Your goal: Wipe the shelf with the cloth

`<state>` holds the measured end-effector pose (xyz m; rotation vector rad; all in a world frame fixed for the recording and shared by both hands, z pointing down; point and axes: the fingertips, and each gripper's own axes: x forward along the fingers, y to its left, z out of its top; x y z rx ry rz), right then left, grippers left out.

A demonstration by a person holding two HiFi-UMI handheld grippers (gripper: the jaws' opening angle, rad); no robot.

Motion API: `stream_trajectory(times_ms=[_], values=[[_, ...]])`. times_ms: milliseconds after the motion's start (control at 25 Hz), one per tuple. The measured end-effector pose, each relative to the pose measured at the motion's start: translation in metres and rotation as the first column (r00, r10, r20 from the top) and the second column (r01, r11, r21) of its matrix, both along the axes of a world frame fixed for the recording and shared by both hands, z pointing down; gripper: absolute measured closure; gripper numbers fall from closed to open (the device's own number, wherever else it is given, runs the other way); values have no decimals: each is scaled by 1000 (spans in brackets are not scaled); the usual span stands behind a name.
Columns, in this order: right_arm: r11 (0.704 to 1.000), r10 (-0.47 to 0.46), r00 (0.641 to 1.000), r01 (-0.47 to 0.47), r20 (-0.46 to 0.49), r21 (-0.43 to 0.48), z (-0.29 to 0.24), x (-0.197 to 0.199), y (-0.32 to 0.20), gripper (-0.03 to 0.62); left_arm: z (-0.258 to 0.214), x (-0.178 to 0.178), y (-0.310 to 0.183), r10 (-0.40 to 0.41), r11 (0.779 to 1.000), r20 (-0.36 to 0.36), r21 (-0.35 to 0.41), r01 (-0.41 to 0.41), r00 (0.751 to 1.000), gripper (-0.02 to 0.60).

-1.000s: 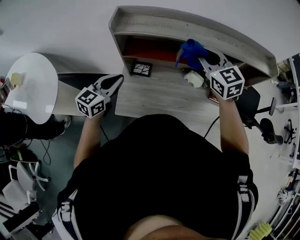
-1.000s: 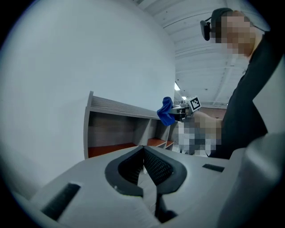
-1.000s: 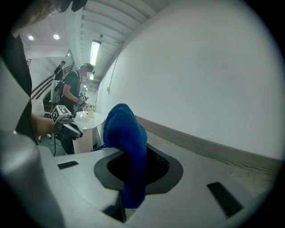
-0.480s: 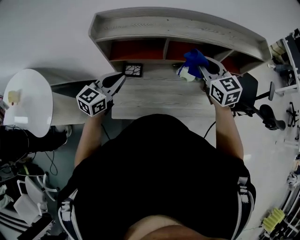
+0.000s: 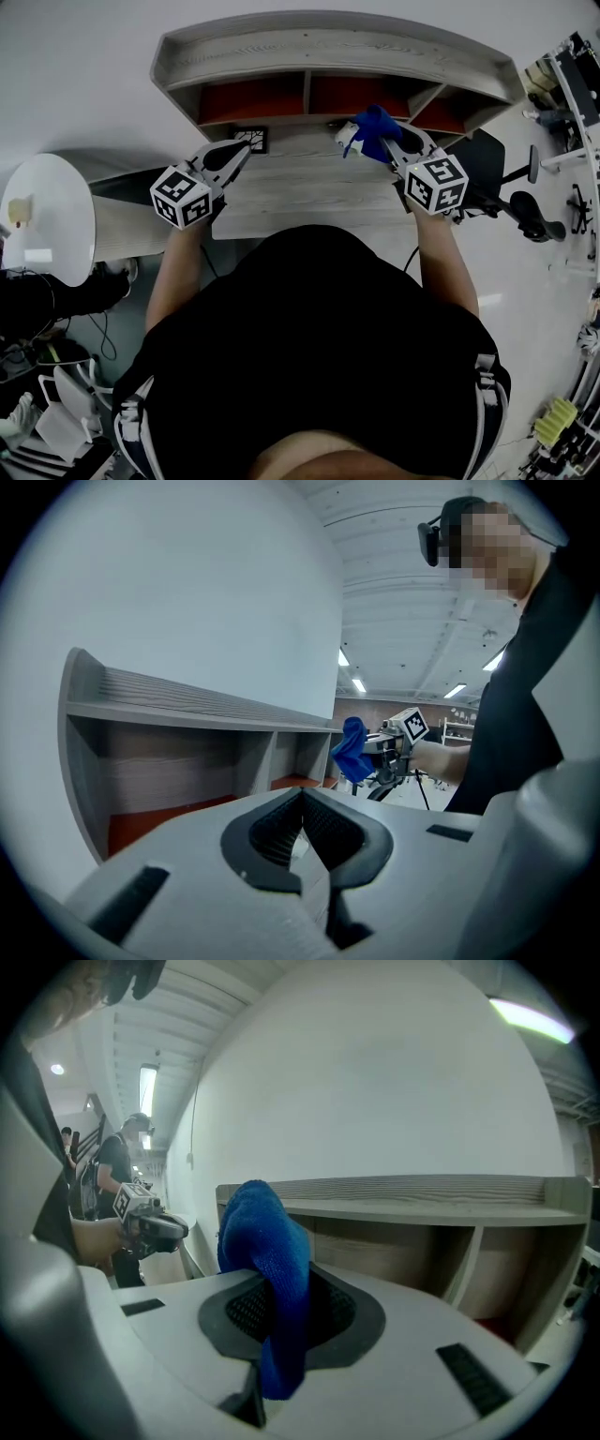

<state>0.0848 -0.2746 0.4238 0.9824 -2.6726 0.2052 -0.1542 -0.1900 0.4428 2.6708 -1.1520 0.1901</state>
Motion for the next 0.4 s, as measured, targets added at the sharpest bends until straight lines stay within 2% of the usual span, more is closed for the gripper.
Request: stream_trajectory(times_ms=[400], values=[[999, 11, 1000, -11, 11, -35, 10, 17, 5, 538, -2, 24, -3, 27, 1000, 4, 3, -27, 1000, 565]])
